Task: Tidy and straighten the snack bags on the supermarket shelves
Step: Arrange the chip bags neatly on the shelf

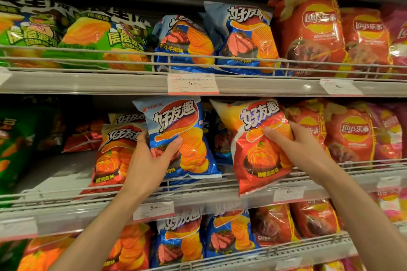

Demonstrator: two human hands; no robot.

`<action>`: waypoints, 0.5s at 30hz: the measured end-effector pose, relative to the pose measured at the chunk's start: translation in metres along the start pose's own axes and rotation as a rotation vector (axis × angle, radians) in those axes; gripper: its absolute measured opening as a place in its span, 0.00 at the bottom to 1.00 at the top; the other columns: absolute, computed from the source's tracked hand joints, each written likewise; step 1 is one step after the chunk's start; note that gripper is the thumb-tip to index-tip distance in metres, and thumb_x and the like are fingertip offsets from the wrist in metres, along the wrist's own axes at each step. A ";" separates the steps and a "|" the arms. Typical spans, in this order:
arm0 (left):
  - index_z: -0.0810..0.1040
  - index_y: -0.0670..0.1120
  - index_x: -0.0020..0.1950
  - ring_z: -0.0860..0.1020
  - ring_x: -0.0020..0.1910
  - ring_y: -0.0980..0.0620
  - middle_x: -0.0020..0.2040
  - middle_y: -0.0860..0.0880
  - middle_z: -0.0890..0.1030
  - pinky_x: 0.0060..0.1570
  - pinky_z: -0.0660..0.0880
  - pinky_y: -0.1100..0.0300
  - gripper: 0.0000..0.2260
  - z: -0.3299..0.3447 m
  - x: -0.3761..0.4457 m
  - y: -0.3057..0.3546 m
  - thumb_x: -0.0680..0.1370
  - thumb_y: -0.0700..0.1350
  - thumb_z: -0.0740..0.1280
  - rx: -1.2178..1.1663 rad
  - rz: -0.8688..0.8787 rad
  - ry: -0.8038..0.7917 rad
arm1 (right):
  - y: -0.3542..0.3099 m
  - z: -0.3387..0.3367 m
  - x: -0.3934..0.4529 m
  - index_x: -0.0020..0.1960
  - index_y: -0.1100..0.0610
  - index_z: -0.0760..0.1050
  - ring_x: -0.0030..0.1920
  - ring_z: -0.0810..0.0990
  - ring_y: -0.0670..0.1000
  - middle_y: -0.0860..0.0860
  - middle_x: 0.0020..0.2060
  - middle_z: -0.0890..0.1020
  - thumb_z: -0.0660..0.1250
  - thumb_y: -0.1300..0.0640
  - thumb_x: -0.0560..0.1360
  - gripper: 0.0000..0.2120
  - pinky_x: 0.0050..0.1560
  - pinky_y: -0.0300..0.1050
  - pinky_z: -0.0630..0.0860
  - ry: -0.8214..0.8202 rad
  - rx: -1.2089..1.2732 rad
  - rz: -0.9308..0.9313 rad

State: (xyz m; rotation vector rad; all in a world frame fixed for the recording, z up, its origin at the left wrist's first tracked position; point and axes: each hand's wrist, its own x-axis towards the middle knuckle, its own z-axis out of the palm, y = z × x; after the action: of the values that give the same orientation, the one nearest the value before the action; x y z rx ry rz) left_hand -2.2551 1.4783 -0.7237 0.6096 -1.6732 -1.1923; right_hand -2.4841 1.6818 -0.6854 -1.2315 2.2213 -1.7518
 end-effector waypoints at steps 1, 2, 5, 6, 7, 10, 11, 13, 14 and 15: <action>0.58 0.53 0.78 0.85 0.39 0.60 0.47 0.50 0.86 0.31 0.75 0.74 0.36 0.000 0.000 0.000 0.76 0.56 0.72 0.017 0.001 -0.003 | 0.003 -0.005 -0.005 0.57 0.48 0.79 0.44 0.88 0.45 0.44 0.45 0.88 0.70 0.41 0.77 0.14 0.44 0.48 0.85 -0.011 0.005 0.000; 0.58 0.51 0.79 0.85 0.38 0.61 0.46 0.50 0.86 0.31 0.75 0.74 0.37 0.000 0.000 0.000 0.75 0.57 0.72 0.039 0.009 -0.006 | 0.007 -0.009 -0.009 0.58 0.47 0.79 0.45 0.87 0.45 0.43 0.47 0.88 0.70 0.41 0.76 0.14 0.46 0.48 0.85 -0.006 0.019 0.003; 0.59 0.48 0.79 0.83 0.36 0.65 0.44 0.52 0.84 0.30 0.74 0.75 0.37 0.002 -0.003 0.003 0.76 0.56 0.72 0.090 0.030 -0.010 | 0.022 -0.024 -0.016 0.58 0.43 0.79 0.49 0.87 0.45 0.42 0.48 0.88 0.70 0.40 0.76 0.13 0.55 0.54 0.84 0.049 0.034 0.017; 0.60 0.47 0.78 0.82 0.35 0.68 0.45 0.54 0.83 0.30 0.73 0.76 0.36 0.003 -0.004 0.003 0.76 0.55 0.71 0.121 0.045 -0.011 | 0.026 -0.028 -0.018 0.58 0.43 0.79 0.49 0.87 0.45 0.41 0.48 0.87 0.71 0.41 0.76 0.12 0.56 0.55 0.83 0.066 0.052 0.021; 0.60 0.47 0.78 0.81 0.34 0.71 0.45 0.57 0.82 0.30 0.73 0.77 0.34 0.004 -0.005 0.004 0.77 0.55 0.71 0.155 0.057 -0.004 | 0.029 -0.032 -0.020 0.58 0.43 0.79 0.49 0.87 0.44 0.40 0.48 0.87 0.71 0.43 0.77 0.11 0.58 0.55 0.82 0.072 0.068 0.022; 0.65 0.55 0.70 0.83 0.41 0.65 0.51 0.60 0.81 0.49 0.81 0.63 0.32 0.008 0.001 0.004 0.72 0.64 0.71 0.238 0.097 0.036 | 0.040 -0.041 -0.021 0.62 0.46 0.78 0.52 0.87 0.46 0.43 0.51 0.87 0.71 0.44 0.76 0.16 0.60 0.57 0.81 0.110 0.112 0.017; 0.65 0.57 0.67 0.83 0.47 0.61 0.53 0.59 0.82 0.55 0.81 0.54 0.33 0.011 0.003 0.004 0.69 0.70 0.71 0.272 0.094 0.045 | 0.043 -0.043 -0.021 0.63 0.47 0.78 0.53 0.86 0.47 0.44 0.52 0.87 0.71 0.44 0.76 0.18 0.60 0.58 0.81 0.123 0.138 0.020; 0.67 0.58 0.67 0.84 0.51 0.54 0.54 0.56 0.84 0.56 0.81 0.45 0.37 0.023 0.010 0.003 0.66 0.77 0.69 0.348 0.098 0.026 | 0.049 -0.047 -0.020 0.63 0.49 0.79 0.54 0.86 0.49 0.47 0.53 0.87 0.71 0.45 0.77 0.17 0.61 0.58 0.81 0.141 0.199 0.026; 0.67 0.58 0.66 0.85 0.51 0.53 0.53 0.55 0.85 0.55 0.81 0.45 0.36 0.032 0.012 0.006 0.66 0.77 0.69 0.388 0.103 0.005 | 0.051 -0.049 -0.019 0.63 0.49 0.80 0.54 0.86 0.49 0.47 0.53 0.88 0.70 0.46 0.77 0.16 0.61 0.58 0.81 0.145 0.231 0.032; 0.67 0.58 0.66 0.85 0.50 0.53 0.52 0.54 0.85 0.54 0.82 0.46 0.35 0.043 0.014 0.009 0.67 0.76 0.68 0.427 0.111 -0.013 | 0.053 -0.051 -0.019 0.62 0.49 0.80 0.54 0.86 0.50 0.48 0.53 0.88 0.70 0.46 0.77 0.16 0.61 0.59 0.81 0.143 0.260 0.041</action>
State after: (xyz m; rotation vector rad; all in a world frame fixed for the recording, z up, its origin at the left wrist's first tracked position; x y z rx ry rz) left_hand -2.2989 1.4890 -0.7121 0.7573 -1.9626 -0.7628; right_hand -2.5249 1.7359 -0.7192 -1.0287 1.9865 -2.0903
